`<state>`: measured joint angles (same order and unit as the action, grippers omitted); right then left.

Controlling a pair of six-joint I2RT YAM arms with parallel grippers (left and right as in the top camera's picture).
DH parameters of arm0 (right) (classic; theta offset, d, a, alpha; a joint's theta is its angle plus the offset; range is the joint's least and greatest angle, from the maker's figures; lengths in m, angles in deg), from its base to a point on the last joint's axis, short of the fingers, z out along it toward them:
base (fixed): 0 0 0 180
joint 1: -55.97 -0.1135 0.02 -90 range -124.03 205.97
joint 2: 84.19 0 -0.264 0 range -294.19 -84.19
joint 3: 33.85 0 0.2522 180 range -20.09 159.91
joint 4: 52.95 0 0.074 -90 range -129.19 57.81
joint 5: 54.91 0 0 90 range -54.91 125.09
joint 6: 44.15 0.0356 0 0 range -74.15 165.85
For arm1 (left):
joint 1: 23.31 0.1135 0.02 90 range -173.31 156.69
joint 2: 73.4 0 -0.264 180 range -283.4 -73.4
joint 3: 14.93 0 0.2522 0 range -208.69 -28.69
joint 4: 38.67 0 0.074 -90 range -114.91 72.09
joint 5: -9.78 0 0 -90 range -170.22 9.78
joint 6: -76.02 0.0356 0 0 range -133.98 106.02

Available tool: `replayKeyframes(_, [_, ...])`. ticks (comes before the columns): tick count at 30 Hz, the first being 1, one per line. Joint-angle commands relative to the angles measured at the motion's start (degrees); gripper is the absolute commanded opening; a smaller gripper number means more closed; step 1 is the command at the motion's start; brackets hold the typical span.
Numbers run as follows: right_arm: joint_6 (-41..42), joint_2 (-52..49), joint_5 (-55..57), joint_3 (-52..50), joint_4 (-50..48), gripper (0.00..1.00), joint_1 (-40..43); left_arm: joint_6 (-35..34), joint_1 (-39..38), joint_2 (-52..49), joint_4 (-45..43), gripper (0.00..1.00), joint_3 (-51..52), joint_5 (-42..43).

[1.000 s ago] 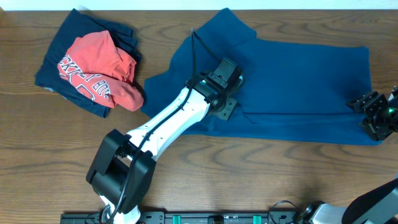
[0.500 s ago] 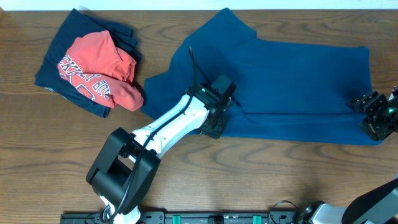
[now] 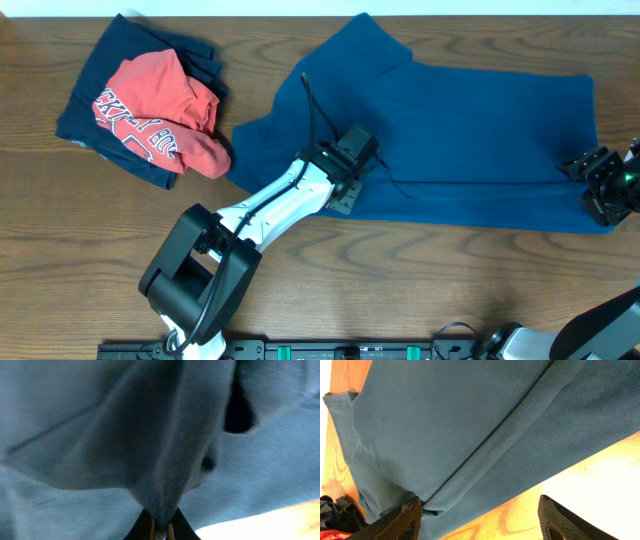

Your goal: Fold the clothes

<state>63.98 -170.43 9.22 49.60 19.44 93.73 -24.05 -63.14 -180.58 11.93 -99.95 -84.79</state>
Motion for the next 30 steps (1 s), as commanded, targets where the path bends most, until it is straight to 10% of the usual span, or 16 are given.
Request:
replayKeyframes(1, [-0.8, 0.1, 0.2, 0.7, -0.1, 0.73, -0.3, 2.3, 0.5, 0.2, -0.1, 0.06, -3.4, -4.9])
replayKeyframes(12, [-0.9, 0.1, 0.2, 0.7, -0.1, 0.73, -0.3, 1.4, 5.7, 0.1, -10.7, 0.08, -5.8, -8.4])
replayKeyframes(18, [-0.9, 0.1, 0.2, 0.7, -0.1, 0.73, -0.3, -0.1, 8.5, 0.2, -13.8, 0.45, -6.3, -7.3])
replayKeyframes(30, [-0.8, 0.1, 0.2, 0.7, -0.7, 0.73, -0.3, 0.2, 5.7, 2.7, -1.9, 0.46, -9.0, 15.3])
